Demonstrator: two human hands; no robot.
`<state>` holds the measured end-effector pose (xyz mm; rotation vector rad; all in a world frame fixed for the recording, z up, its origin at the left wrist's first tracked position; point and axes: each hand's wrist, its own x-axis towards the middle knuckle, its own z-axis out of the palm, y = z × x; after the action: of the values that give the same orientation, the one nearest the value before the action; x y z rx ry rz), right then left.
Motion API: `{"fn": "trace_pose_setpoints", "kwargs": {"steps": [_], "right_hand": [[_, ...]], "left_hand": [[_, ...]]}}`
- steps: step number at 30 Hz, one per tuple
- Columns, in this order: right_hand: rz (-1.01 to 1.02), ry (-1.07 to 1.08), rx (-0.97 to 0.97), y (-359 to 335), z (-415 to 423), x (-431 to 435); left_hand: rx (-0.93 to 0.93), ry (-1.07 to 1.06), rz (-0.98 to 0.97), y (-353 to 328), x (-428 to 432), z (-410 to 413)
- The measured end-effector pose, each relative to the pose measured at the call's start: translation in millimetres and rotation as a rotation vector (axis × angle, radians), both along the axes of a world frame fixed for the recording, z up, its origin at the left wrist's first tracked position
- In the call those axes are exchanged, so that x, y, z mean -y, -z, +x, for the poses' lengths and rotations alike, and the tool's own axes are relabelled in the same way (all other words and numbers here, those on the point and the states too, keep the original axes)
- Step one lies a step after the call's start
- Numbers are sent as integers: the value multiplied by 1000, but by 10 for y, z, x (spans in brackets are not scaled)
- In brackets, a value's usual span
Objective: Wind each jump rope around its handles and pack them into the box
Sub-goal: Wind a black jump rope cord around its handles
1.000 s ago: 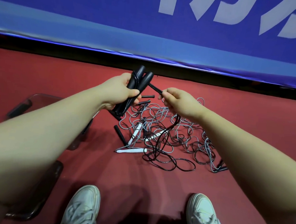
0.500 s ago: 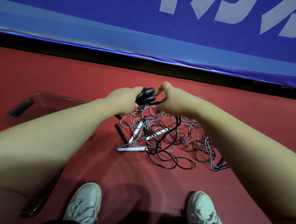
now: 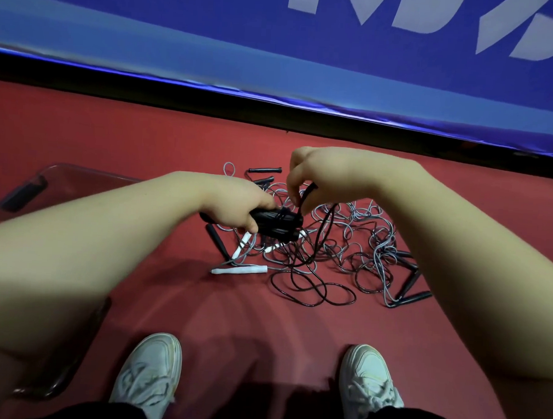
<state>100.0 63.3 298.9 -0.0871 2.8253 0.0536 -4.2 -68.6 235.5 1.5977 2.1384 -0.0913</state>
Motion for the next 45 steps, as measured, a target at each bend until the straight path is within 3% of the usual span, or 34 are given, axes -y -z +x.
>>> {"fn": "trace_pose_setpoints", "kwargs": {"steps": [9,18,24,31,38,40,42,45], "right_hand": [[77,-118,-106,47,32,-129],[-256,39,36,-2,26,-269],[-1011,334,-18,325,124,-487],[-1159,439,-273,382,-34,-410],[-1231,458,-256,481,-59,-370],[-1331,449,-224,546,-51,-337],[-1452,492,-208,624,-42,-297],[-1481,556,-304,769,-58,-289]], "left_hand": [[217,-2,49,-38,125,-65],[274,93,78,-180,85,55],[635,-7,255,-337,178,56],[816,-153,478,-404,142,-3],[883,-99,507,-413,115,36],[898,-83,509,-409,91,39],[927,-109,535,-395,62,22],[960,-200,626,-383,78,18]]}}
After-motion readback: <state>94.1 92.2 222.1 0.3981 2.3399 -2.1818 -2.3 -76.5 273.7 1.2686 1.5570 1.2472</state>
